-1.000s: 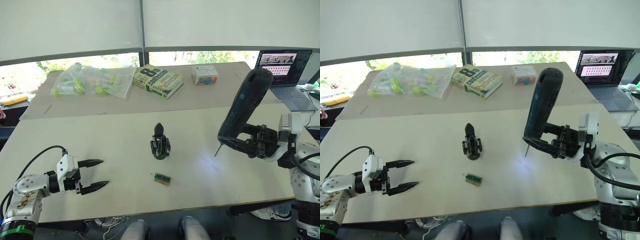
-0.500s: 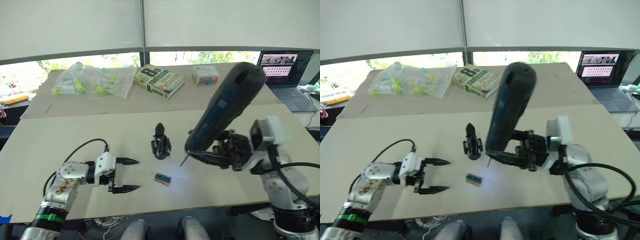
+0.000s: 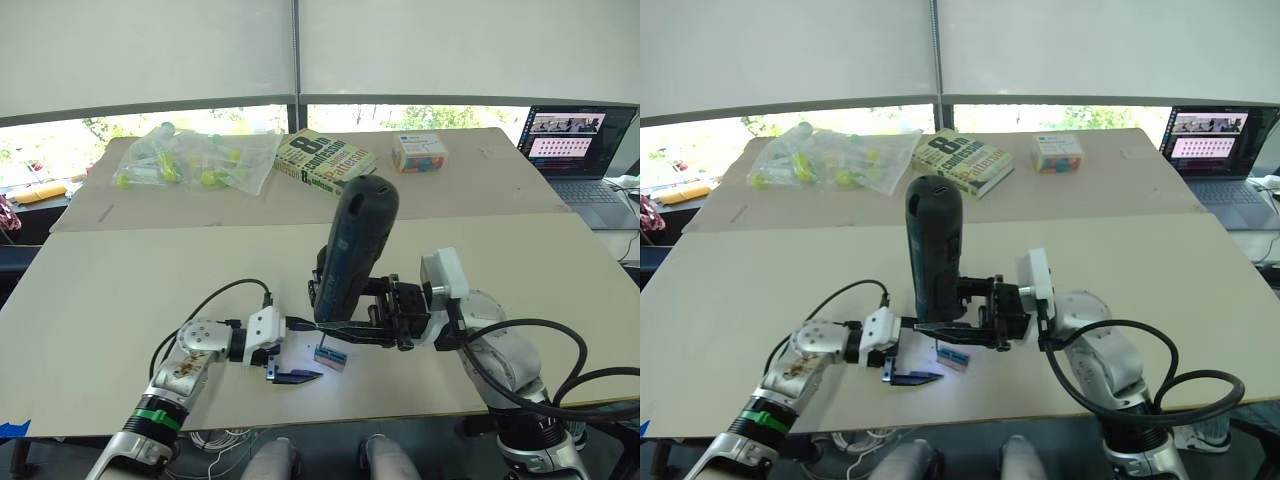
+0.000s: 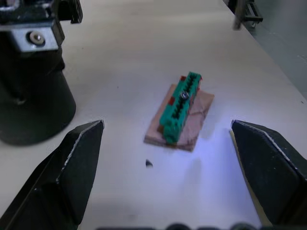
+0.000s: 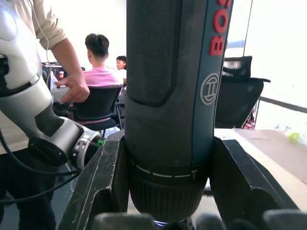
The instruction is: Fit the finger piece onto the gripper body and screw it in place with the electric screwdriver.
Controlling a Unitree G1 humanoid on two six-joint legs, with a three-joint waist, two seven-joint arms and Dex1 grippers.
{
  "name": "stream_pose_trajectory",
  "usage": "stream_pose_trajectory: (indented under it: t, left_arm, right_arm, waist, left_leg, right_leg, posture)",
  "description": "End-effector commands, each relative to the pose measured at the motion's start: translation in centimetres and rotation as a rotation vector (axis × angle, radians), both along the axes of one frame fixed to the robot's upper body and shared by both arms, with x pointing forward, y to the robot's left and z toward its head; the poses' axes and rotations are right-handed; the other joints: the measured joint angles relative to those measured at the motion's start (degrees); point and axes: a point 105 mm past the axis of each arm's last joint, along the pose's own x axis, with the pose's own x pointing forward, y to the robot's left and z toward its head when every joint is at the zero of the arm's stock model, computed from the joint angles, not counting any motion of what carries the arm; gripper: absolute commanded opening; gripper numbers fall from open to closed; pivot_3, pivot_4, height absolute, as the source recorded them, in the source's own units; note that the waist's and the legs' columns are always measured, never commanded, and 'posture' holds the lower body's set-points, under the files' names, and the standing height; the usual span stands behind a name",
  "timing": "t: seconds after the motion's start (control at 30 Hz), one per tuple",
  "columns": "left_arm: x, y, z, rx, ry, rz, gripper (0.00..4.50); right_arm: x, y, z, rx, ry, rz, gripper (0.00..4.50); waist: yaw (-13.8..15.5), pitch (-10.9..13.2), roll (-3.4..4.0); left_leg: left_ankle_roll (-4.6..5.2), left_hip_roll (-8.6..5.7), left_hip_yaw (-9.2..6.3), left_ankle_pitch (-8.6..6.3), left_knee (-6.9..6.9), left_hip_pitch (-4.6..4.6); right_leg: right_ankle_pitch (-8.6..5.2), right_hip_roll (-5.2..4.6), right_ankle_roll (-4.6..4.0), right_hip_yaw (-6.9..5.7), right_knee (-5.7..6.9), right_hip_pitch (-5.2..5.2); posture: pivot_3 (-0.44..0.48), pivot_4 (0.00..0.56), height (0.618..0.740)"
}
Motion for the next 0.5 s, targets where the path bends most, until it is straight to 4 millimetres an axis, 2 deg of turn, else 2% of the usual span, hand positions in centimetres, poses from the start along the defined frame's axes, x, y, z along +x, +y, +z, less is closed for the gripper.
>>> stream_pose_trajectory:
  t: [0.03, 0.5]
  left_arm:
    - [-0.3, -1.2, 0.7, -0.005, -0.004, -0.034, 4.49]
    - [-0.1, -0.9, 1.5, 0.0, 0.012, -0.008, 4.49]
  right_arm:
    - [-0.2, 0.2, 1.2, 0.024, -0.073, 0.012, 1.96]
    - [0.8, 0.1, 0.2, -0.029, -0.079, -0.025, 1.96]
  waist:
    - [-0.09, 0.0, 0.0]
    - [-0.71, 0.01, -0.01]
  left_leg:
    - [0.0, 0.01, 0.0, 0.0, 0.0, 0.0]
    - [0.0, 0.04, 0.0, 0.0, -0.01, 0.01]
  right_leg:
    - [0.0, 0.01, 0.0, 0.0, 0.0, 0.0]
    - [0.0, 0.06, 0.0, 0.0, 0.06, -0.05]
  posture:
    - [0.0, 0.15, 0.74]
    - [0.0, 0.15, 0.74]
